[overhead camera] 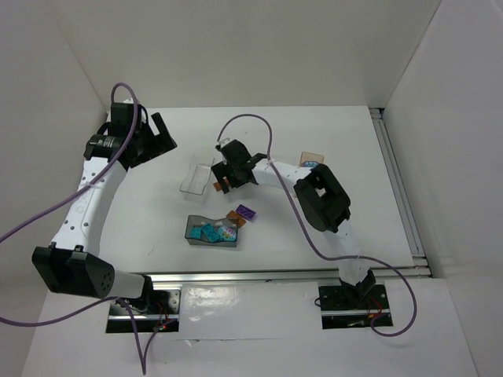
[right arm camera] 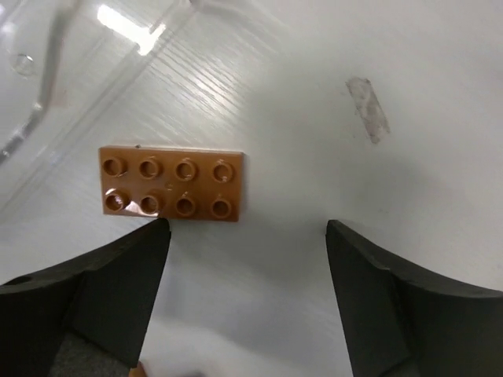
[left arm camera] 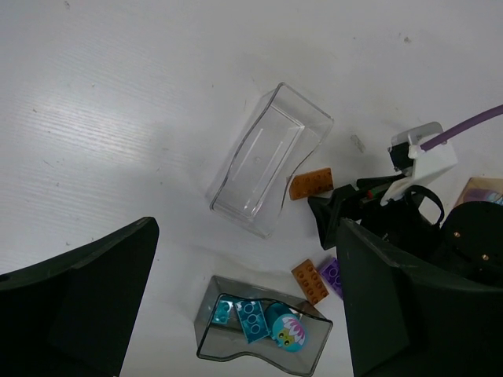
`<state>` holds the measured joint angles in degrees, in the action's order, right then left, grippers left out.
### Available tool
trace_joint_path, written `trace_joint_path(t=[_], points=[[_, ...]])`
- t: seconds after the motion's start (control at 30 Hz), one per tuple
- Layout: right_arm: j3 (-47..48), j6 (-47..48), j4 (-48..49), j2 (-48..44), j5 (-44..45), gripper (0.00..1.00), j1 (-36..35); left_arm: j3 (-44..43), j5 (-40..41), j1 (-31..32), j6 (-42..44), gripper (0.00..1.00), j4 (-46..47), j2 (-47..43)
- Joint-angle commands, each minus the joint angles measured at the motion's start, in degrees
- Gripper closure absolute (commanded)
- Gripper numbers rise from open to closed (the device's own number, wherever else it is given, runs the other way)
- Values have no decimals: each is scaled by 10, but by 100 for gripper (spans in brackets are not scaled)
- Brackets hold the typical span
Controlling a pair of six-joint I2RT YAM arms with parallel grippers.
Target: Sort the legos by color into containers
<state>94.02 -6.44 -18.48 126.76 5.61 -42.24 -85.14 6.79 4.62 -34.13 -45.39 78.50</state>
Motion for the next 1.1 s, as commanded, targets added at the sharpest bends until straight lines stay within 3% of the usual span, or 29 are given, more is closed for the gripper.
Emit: trace_joint_path(t=[0.0, 0.3, 0.83, 0.97, 1.07], points=[[68, 25, -14, 38, -28, 10, -9, -16, 7, -3, 16, 0, 8, 3], [7, -10, 31, 1, -74, 1, -9, -6, -4, -3, 16, 0, 14, 9], [78, -193, -4, 77, 98, 1, -53, -5, -10, -3, 16, 0, 14, 9], [66, -217, -15, 82, 150, 11, -53, -5, -10, -3, 16, 0, 19, 9], [66, -222, -23, 82, 173, 24, -53, -5, -10, -3, 16, 0, 19, 9]])
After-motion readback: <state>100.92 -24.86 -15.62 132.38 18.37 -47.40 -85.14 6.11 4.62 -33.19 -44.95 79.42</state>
